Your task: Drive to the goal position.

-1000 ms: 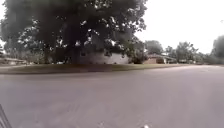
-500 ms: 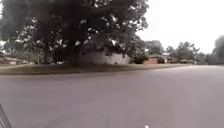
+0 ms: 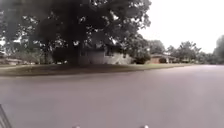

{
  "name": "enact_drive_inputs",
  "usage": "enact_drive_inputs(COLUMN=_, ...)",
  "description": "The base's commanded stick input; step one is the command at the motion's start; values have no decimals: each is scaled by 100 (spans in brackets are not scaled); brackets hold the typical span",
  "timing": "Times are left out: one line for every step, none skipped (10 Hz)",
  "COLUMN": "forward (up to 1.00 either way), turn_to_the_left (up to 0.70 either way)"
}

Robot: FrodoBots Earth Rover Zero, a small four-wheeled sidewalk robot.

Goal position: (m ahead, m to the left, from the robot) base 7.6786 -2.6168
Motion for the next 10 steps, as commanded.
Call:
enact_drive_inputs(forward=100, turn_to_the_left=0)
enact_drive_inputs(forward=100, turn_to_the_left=0)
enact_drive_inputs(forward=100, turn_to_the_left=0)
enact_drive_inputs(forward=100, turn_to_the_left=0)
enact_drive_inputs(forward=100, turn_to_the_left=0)
enact_drive_inputs(forward=100, turn_to_the_left=0)
enact_drive_inputs(forward=100, turn_to_the_left=0)
enact_drive_inputs(forward=100, turn_to_the_left=0)
enact_drive_inputs(forward=100, turn_to_the_left=0)
enact_drive_inputs(forward=100, turn_to_the_left=0)
